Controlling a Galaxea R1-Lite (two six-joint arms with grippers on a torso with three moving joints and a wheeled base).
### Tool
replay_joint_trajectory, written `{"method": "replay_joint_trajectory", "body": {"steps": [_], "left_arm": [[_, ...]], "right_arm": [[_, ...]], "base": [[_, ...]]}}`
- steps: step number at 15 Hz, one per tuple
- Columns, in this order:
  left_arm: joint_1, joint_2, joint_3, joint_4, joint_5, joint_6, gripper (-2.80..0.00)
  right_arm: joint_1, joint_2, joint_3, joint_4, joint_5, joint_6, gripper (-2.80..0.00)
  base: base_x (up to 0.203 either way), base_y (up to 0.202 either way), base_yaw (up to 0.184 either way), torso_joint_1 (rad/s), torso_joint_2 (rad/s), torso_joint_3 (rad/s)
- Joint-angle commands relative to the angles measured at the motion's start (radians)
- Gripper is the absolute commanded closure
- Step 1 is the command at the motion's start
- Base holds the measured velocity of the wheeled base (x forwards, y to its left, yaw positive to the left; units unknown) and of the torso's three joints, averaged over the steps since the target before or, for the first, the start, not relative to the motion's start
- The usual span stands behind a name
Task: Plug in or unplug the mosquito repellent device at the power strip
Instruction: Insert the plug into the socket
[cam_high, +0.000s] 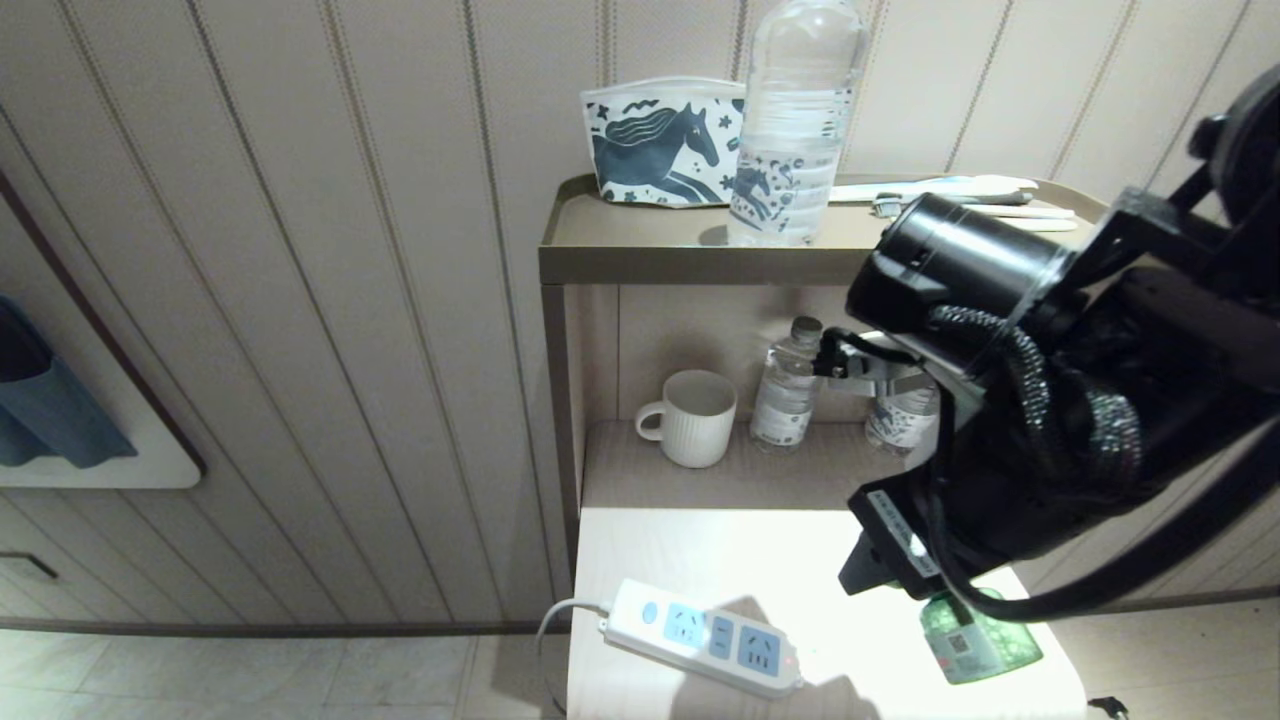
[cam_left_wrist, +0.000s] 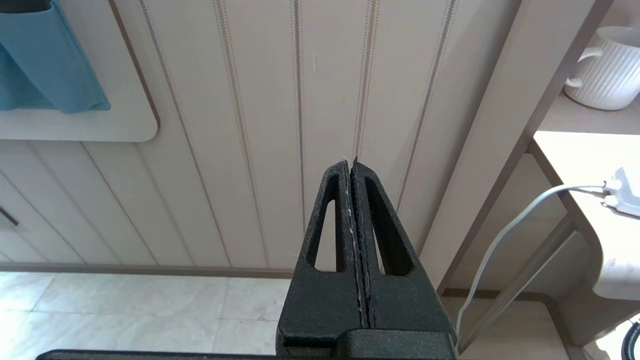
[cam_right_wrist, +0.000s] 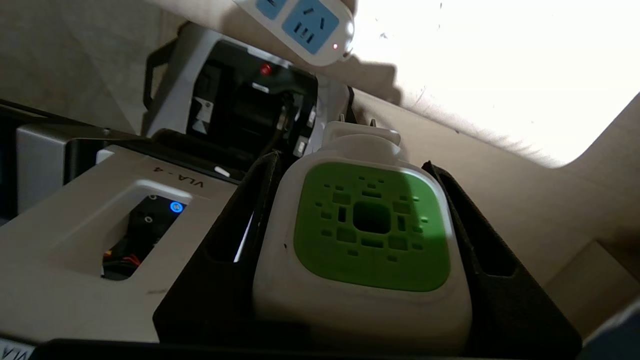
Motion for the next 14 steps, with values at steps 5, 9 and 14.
{"method": "replay_joint_trajectory", "body": {"steps": [5,9,14], "left_arm": [[0.001,0.0,0.0,-0.001,0.0,0.0,0.0],[-0.001,0.0,0.0,-0.001,0.0,0.0,0.0],[-0.001,0.0,0.0,-0.001,0.0,0.0,0.0]], "right_arm": [[0.016,0.169,0.003,-0.09,0.032,0.042,0.0],[-0.013,0.204,0.007,-0.114,0.231,0.101,0.0],[-0.02,0.238,0.028,-0.114,0.192,0.151,0.0]], "base": [[0.0,0.0,0.0,0.0,0.0,0.0],[0.0,0.0,0.0,0.0,0.0,0.0],[0.0,0.0,0.0,0.0,0.0,0.0]]}}
